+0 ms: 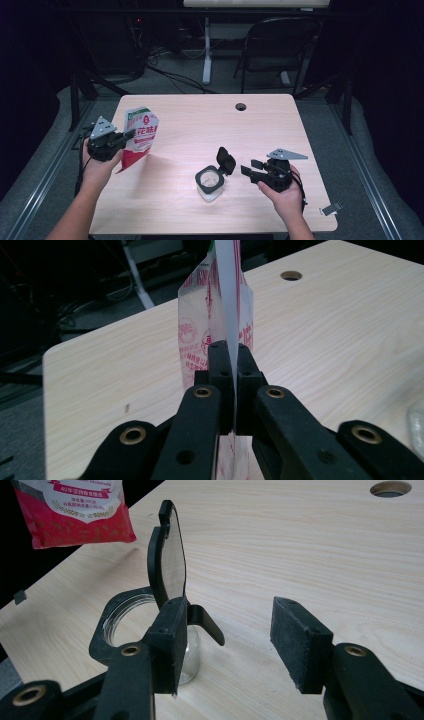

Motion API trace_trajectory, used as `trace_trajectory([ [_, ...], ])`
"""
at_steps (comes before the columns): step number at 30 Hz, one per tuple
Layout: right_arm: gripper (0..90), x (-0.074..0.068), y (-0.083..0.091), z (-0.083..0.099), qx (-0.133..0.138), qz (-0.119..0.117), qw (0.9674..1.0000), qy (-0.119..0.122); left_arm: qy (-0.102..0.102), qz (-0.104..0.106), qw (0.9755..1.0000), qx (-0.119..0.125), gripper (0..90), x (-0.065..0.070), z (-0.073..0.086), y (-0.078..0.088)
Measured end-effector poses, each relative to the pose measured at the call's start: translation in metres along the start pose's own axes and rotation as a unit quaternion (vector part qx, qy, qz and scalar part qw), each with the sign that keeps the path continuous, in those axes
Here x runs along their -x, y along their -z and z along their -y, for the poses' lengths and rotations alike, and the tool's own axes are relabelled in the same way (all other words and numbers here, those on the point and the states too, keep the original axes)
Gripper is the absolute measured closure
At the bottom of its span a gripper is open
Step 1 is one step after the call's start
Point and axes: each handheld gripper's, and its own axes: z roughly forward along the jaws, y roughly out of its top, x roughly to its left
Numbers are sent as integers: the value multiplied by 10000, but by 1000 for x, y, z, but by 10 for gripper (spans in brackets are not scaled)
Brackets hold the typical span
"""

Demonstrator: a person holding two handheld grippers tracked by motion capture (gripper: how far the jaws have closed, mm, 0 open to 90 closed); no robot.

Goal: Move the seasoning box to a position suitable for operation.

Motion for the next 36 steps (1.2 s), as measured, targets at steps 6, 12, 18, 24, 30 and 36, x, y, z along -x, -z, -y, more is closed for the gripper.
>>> trace_trajectory([
  [6,489,0,1,-1,46,34,10000,42,-105,334,9994,19,900,23,-6,-9],
  [12,509,1,2,-1,36,-15,10000,26,-234,654,9976,-11,900,47,-13,-18],
  [18,531,0,3,-1,29,-42,10000,72,-348,898,9953,30,900,69,-17,-26],
  [24,563,1,7,-2,74,-61,9999,85,-344,1091,9934,65,900,85,-17,-33],
  [30,607,1,8,-3,112,-88,9999,84,-293,1195,9923,106,900,92,-12,-35],
  [36,633,-2,7,-3,74,-151,9998,141,-238,1229,9920,171,900,94,-5,-31],
])
